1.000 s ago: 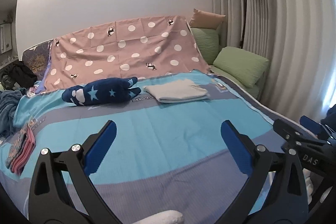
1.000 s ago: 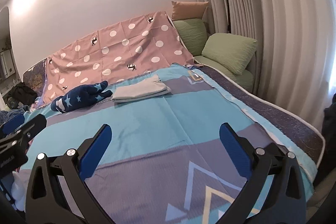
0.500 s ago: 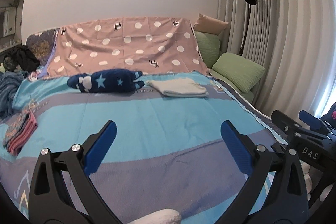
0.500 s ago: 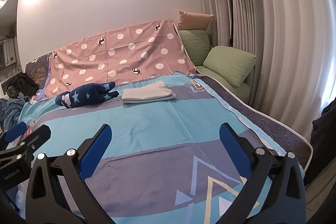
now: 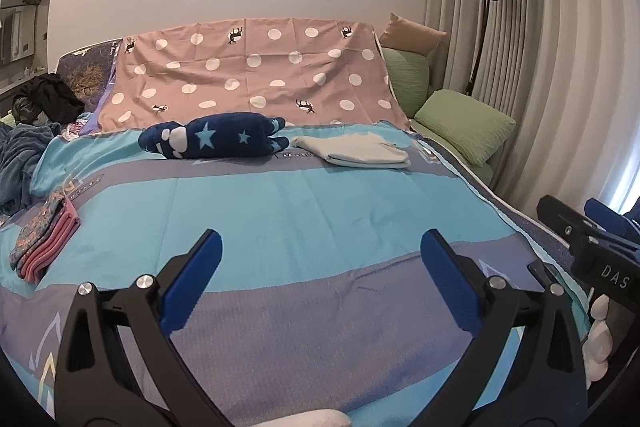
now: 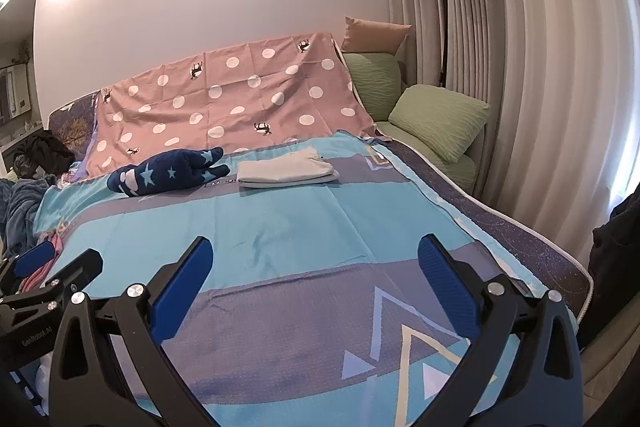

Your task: Fold small clothes

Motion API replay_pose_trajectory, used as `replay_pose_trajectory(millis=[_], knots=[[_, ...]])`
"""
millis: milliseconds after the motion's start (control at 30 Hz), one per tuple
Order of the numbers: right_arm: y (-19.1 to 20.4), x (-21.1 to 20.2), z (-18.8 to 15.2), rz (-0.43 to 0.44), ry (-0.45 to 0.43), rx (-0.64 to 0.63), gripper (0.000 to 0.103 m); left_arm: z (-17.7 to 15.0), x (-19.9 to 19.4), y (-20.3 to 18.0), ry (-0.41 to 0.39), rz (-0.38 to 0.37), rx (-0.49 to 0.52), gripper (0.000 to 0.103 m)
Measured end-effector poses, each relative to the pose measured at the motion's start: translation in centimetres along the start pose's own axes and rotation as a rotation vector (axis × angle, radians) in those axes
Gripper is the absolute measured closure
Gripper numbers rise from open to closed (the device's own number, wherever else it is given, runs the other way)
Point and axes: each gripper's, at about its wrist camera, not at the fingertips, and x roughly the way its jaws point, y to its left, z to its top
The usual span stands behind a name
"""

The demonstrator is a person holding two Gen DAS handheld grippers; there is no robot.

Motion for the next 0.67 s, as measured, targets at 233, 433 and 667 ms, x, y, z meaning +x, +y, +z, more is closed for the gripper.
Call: replay_pose_trajectory(millis=[233, 433, 667], knots=[[-0.11, 0.17, -0.29, 0.004, 0.017, 0.004, 0.001, -0.15, 0.16, -0.23, 0.014, -0.009, 0.014, 0.002], [-0.13, 0.25, -0.27, 0.009, 0.029, 0.003, 0.001, -0.24, 0.21, -0.28, 0.017, -0.006, 0.014, 0.002], [-0.23, 0.11, -0.56, 0.014, 0.04, 0.004, 0.001, -0.67, 0.14, -0.59, 0.028, 0.003, 0.022, 0.002]])
